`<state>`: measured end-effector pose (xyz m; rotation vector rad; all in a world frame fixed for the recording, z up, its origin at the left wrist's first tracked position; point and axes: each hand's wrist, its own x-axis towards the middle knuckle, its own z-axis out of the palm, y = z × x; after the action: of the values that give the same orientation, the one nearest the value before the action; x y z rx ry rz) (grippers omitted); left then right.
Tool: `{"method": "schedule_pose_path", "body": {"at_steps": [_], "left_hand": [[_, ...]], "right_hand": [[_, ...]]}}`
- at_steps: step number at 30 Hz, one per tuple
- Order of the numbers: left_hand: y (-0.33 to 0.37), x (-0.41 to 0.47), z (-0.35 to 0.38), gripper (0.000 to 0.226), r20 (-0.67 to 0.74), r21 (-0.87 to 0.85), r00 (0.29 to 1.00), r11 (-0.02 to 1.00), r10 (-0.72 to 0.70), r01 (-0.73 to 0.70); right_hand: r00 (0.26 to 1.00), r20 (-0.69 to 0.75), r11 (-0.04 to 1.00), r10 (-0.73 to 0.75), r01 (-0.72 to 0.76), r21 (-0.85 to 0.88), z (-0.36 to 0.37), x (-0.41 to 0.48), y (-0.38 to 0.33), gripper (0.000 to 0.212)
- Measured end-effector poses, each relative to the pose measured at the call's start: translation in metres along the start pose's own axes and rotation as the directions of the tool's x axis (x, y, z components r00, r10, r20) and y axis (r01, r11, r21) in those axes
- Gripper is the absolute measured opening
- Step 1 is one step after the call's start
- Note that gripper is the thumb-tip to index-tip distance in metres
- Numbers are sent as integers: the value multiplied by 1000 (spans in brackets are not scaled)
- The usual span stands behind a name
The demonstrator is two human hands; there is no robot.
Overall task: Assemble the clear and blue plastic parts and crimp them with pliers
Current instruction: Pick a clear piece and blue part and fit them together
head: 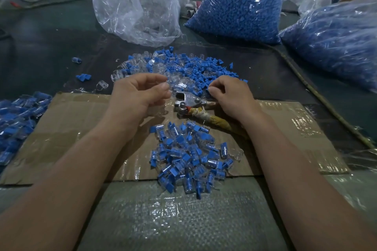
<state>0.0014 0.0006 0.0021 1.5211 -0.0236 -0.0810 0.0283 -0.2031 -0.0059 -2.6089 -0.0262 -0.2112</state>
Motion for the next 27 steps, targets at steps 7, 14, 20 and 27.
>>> {"method": "schedule_pose_path", "body": {"at_steps": [7, 14, 20, 27], "left_hand": [[6, -7, 2, 32, 53, -41, 999, 999, -5, 8], [6, -8, 4, 29, 84, 35, 995, 998, 56, -59], [2, -5, 6, 27, 84, 132, 991, 984, 106, -116], [6, -8, 9, 30, 142, 157, 982, 977, 121, -143]], "right_hand": [[978, -210, 951, -15, 78, 298, -12, -15, -14, 10], [984, -174, 832, -51, 138, 538, -12, -35, -43, 24], [978, -184, 742, -96, 194, 642, -8, -45, -55, 24], [952, -245, 829, -185, 285, 481, 0, -45, -57, 21]]}}
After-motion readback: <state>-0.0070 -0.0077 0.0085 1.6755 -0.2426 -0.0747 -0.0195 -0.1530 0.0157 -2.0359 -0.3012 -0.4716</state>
